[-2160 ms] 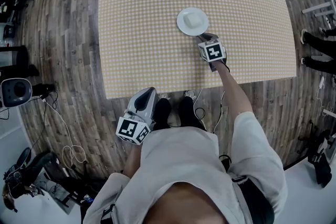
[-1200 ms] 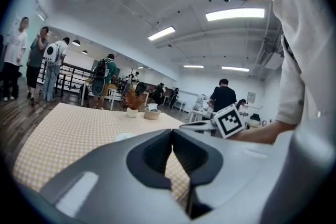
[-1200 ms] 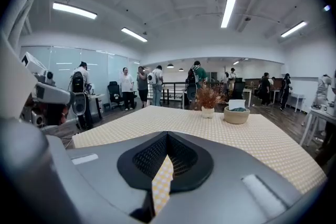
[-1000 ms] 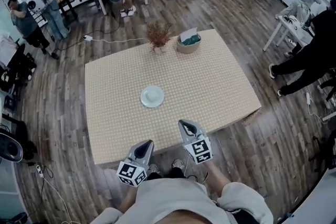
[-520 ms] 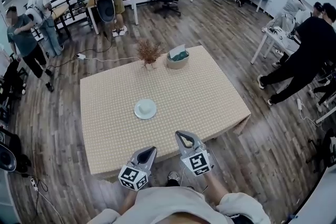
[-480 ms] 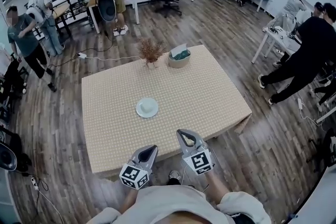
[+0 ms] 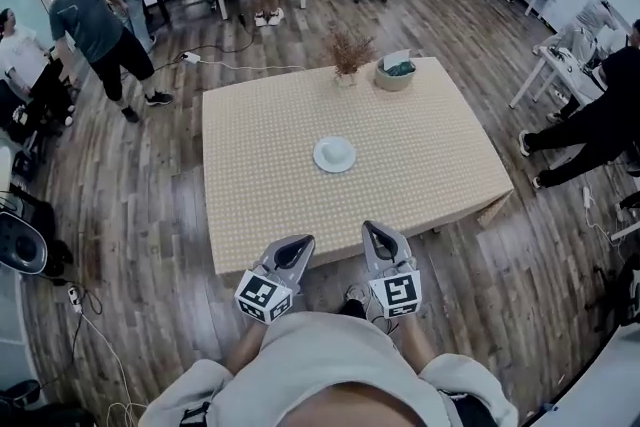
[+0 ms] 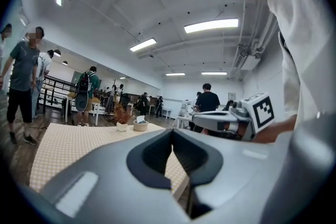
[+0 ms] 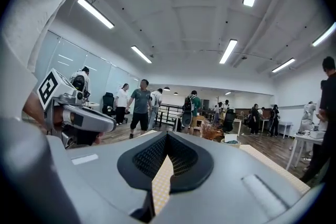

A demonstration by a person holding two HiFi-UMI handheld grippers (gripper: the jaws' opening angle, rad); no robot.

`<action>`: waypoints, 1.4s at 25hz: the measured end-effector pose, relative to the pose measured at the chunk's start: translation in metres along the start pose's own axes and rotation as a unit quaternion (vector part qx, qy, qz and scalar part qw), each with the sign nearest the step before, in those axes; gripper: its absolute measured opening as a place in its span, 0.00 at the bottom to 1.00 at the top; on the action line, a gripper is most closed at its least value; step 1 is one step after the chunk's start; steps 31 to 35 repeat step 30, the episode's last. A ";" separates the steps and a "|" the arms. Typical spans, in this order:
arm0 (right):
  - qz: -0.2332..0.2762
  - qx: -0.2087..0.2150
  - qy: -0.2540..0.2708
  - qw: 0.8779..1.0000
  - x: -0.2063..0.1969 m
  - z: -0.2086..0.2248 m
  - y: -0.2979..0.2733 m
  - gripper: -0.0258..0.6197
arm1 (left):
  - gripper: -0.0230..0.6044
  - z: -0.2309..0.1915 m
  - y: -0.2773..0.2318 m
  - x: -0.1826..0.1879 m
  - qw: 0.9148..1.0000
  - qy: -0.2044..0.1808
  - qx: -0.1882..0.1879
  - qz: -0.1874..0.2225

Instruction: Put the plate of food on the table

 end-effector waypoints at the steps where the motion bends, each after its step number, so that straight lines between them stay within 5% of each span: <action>1: -0.003 -0.003 -0.002 1.000 -0.002 -0.012 0.003 0.04 | 0.05 -0.002 0.010 -0.001 1.000 0.000 -0.002 0.002; 14: -0.019 -0.032 -0.022 0.999 -0.023 -0.100 0.035 0.04 | 0.05 -0.002 0.080 -0.023 1.000 0.009 -0.026 0.006; 35: -0.008 -0.059 -0.016 0.998 -0.021 -0.101 0.041 0.04 | 0.05 0.001 0.084 -0.016 0.999 -0.004 -0.038 0.021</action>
Point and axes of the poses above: the fingertips, and each gripper's own axes: y backward along the fingers, z to its right, x out of its top, the point moved 2 cm from there along y, backward along the fingers, and after that the axes turned 4 degrees about -y, right-handed, at the moved point
